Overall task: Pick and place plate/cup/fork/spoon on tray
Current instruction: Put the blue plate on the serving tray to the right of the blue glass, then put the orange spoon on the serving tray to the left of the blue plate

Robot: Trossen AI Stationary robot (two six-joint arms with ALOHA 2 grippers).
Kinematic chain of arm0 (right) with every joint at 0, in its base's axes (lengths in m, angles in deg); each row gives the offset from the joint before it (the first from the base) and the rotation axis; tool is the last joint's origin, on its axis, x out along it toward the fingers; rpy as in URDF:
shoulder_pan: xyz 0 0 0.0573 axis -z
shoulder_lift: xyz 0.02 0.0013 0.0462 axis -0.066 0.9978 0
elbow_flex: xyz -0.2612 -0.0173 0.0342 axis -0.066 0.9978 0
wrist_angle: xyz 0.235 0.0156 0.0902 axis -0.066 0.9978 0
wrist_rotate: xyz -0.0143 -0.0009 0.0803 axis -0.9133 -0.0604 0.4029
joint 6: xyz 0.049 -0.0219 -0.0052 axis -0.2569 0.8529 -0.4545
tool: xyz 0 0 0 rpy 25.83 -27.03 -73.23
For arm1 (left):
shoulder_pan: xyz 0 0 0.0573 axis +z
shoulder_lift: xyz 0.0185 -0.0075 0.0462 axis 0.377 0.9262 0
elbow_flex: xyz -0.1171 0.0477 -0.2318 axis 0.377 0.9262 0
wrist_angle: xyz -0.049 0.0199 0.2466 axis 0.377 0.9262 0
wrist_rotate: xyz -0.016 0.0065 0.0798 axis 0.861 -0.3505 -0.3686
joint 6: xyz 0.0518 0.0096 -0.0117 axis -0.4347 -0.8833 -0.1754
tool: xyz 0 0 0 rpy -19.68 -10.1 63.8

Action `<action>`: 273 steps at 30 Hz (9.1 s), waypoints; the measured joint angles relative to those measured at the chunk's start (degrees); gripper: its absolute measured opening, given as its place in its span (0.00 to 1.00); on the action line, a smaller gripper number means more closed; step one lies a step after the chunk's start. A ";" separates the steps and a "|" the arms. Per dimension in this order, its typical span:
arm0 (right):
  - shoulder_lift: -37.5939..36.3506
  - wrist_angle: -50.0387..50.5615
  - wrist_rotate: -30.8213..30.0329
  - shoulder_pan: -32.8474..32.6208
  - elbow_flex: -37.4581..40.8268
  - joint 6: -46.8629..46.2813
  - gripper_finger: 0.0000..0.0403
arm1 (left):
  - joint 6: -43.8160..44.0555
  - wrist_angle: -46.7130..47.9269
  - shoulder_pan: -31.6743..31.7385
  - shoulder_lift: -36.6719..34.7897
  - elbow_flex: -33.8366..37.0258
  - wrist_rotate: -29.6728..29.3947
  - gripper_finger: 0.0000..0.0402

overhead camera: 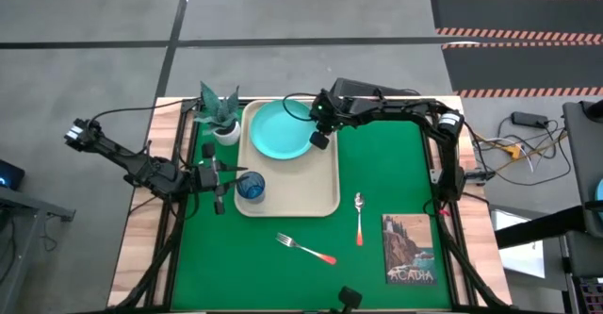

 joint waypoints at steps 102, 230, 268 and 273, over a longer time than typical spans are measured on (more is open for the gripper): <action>-26.23 -52.50 -4.83 -29.86 35.30 -0.07 0.02 | 0.13 -0.02 0.00 0.35 0.00 0.02 0.20; -12.60 23.68 10.48 -39.95 18.80 -75.78 0.28 | -10.01 -2.16 0.02 0.68 0.00 -1.84 0.20; -19.35 36.99 8.41 -32.35 16.94 -56.88 0.02 | -10.01 -3.08 0.01 0.78 0.02 -1.84 0.20; -21.28 41.64 6.38 -28.69 11.52 -49.64 0.02 | -10.01 -3.06 0.01 0.76 0.02 -1.86 0.20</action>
